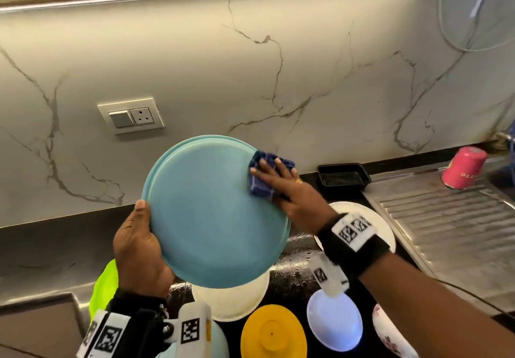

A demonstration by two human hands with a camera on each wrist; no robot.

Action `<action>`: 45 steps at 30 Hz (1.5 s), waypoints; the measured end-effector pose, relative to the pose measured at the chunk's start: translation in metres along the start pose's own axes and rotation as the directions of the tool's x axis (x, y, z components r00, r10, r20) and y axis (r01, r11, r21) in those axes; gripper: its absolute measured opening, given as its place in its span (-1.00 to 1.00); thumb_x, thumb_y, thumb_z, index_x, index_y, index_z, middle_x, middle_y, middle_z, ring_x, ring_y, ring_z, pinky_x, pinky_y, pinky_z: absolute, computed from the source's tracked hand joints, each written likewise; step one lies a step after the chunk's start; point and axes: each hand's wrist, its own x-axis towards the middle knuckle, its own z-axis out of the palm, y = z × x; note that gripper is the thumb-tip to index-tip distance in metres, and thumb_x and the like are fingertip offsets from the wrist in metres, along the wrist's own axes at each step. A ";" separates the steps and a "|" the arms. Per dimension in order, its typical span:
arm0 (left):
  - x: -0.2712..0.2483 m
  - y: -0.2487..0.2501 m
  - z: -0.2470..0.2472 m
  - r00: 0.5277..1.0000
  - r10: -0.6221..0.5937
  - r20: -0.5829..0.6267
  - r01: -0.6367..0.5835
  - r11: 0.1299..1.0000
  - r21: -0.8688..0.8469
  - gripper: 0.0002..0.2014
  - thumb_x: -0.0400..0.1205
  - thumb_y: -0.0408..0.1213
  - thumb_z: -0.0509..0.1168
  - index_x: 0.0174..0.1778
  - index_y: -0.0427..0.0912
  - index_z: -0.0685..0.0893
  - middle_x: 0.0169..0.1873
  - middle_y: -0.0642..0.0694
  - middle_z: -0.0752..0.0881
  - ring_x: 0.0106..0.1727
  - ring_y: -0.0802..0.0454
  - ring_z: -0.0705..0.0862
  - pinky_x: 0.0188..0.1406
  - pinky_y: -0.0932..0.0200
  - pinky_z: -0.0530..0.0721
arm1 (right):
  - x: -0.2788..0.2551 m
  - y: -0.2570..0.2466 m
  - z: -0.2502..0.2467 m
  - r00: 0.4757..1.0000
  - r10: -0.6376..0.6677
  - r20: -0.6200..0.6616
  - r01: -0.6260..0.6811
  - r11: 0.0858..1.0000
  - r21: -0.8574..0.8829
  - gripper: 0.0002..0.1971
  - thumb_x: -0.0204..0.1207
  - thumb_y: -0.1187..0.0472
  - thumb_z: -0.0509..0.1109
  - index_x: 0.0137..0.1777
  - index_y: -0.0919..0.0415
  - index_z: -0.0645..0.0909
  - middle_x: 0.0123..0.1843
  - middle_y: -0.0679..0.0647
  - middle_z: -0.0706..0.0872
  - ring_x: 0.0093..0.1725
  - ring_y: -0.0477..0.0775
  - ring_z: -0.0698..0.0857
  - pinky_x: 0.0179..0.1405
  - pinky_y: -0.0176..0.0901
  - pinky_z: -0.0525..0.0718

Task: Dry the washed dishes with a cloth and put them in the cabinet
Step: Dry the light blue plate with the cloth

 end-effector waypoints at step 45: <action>0.010 0.003 0.001 0.993 0.026 -0.111 -0.041 0.990 -0.132 -0.48 0.75 0.10 0.24 0.41 -0.26 0.66 0.31 -0.28 0.76 0.35 -0.30 0.72 0.42 -0.41 0.59 | -0.033 -0.014 0.029 0.933 -0.306 0.186 0.357 0.847 -0.394 -0.29 0.65 0.01 0.20 0.69 -0.44 -0.05 0.74 -0.31 0.05 0.75 0.04 0.01 0.67 0.27 0.11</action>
